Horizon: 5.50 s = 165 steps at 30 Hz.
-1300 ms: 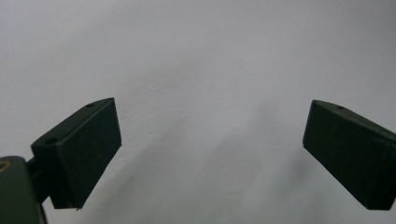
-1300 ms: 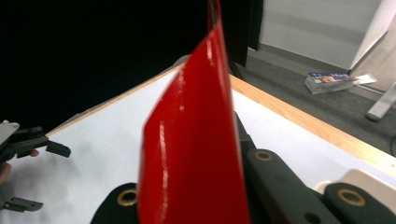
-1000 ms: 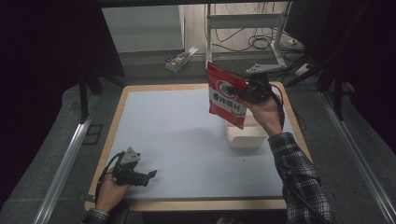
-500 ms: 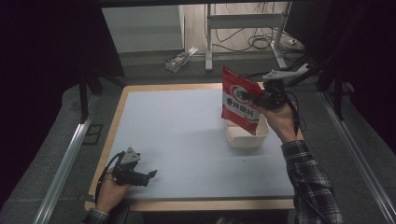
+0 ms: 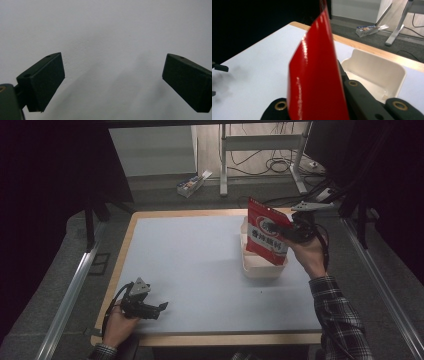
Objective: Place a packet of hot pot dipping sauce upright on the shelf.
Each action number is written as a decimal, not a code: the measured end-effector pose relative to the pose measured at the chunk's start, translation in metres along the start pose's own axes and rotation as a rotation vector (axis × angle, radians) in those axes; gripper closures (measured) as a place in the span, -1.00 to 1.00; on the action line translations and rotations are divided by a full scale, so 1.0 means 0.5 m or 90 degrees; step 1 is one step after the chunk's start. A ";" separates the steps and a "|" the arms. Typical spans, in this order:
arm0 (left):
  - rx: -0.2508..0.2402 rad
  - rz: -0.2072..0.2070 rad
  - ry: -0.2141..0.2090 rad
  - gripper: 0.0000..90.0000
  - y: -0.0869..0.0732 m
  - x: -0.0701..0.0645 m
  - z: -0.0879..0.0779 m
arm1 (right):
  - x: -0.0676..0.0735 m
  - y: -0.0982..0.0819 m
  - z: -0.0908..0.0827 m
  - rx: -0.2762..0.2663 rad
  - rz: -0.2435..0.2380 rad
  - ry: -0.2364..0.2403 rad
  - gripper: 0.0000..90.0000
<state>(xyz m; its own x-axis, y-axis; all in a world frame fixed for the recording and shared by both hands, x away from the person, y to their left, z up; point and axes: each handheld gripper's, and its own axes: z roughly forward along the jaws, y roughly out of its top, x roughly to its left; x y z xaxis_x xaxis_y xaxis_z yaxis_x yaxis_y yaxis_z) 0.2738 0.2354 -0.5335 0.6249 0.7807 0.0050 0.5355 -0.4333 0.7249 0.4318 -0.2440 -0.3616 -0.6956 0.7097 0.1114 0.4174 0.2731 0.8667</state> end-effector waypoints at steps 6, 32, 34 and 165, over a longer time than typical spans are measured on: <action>-0.002 0.000 0.000 -0.90 0.000 0.000 0.000 | -0.012 -0.030 0.023 0.007 0.011 0.000 0.98; 0.000 0.001 0.001 -0.90 0.000 -0.001 0.000 | -0.024 -0.060 0.032 0.035 -0.022 -0.110 -0.05; 0.000 0.001 0.000 -0.90 0.000 -0.001 0.001 | -0.022 -0.060 0.030 0.038 -0.025 -0.113 -0.17; -0.022 0.033 -0.021 -0.98 0.005 -0.013 -0.006 | 0.159 -0.313 -0.051 0.111 -0.076 -0.024 -1.00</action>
<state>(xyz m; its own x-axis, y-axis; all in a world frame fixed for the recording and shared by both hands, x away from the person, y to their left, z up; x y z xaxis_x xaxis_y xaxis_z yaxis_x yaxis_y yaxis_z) 0.2693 0.2305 -0.5295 0.6698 0.7423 0.0213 0.4820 -0.4563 0.7480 0.2963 -0.2469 -0.4761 -0.7253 0.6883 -0.0089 0.4303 0.4635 0.7746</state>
